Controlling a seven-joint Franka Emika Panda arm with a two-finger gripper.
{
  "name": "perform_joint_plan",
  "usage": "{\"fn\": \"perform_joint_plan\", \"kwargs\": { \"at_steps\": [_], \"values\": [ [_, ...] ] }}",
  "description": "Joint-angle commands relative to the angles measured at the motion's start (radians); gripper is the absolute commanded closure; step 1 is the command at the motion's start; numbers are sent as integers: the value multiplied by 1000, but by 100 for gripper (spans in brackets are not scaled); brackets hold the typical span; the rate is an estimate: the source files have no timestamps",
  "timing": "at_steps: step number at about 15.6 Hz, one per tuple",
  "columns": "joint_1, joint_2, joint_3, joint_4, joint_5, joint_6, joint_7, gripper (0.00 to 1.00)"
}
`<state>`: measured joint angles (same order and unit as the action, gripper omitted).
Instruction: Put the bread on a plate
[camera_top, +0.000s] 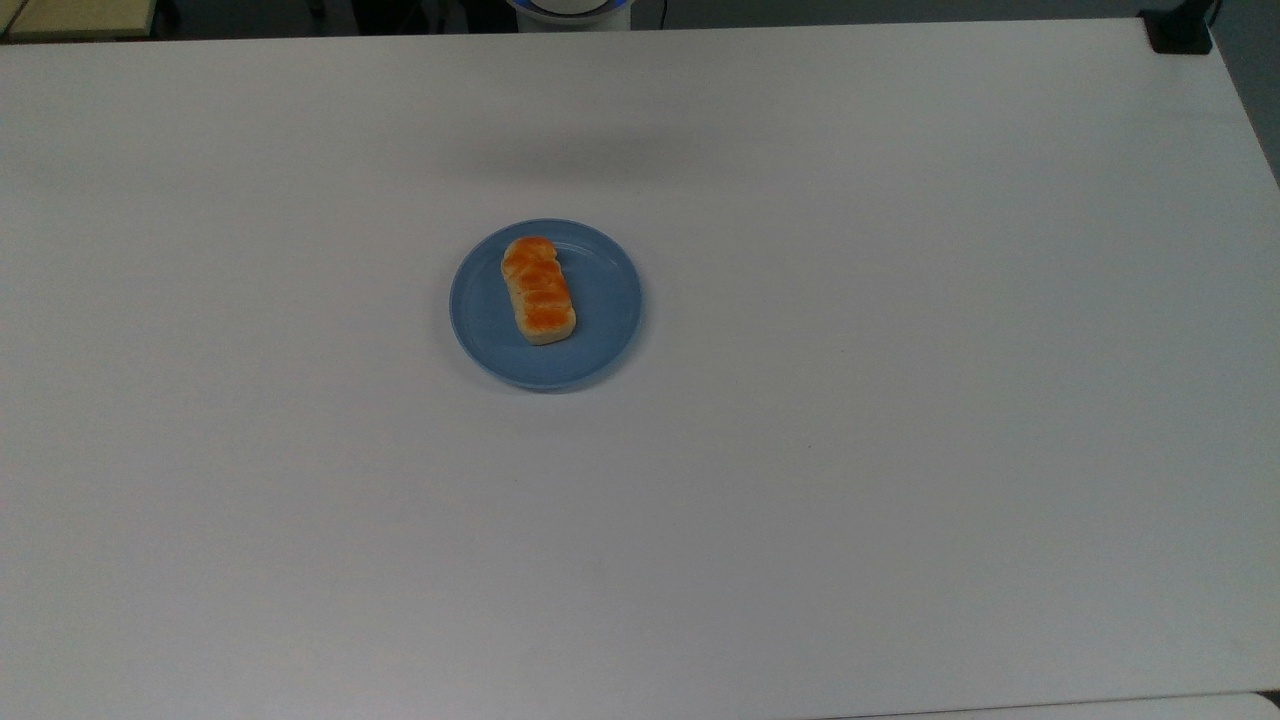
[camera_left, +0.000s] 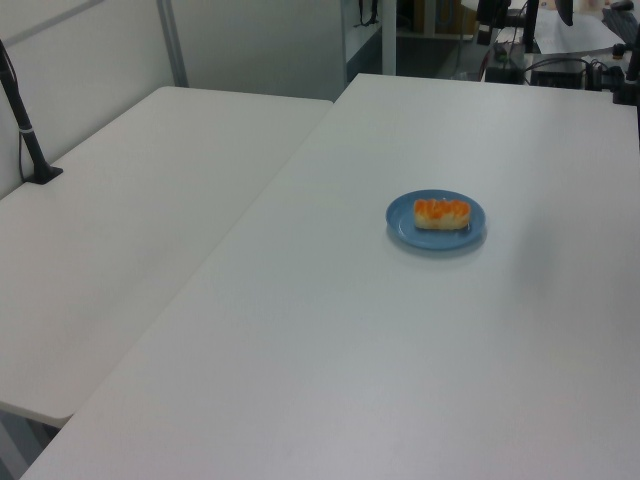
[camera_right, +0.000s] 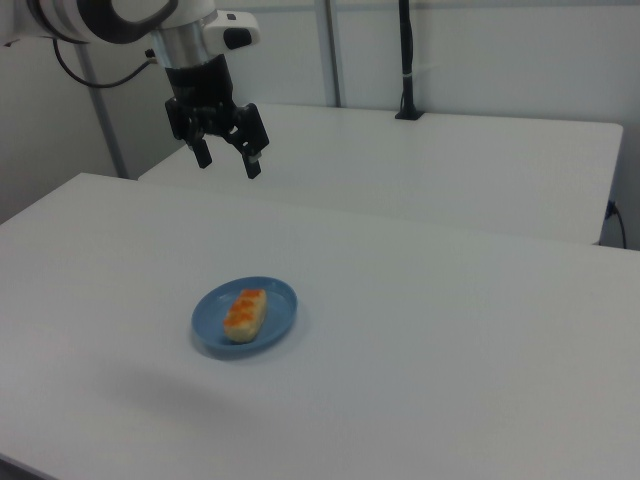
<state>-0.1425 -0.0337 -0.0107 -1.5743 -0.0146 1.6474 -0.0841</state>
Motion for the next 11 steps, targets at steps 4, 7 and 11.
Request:
{"fn": "perform_joint_plan", "kwargs": {
  "at_steps": [4, 7, 11],
  "values": [
    [3, -15, -6, -20, 1, 17, -6, 0],
    [12, -11, -5, -20, 4, 22, 78, 0],
    [15, -9, -2, -21, 5, 35, 118, 0]
  ]
}}
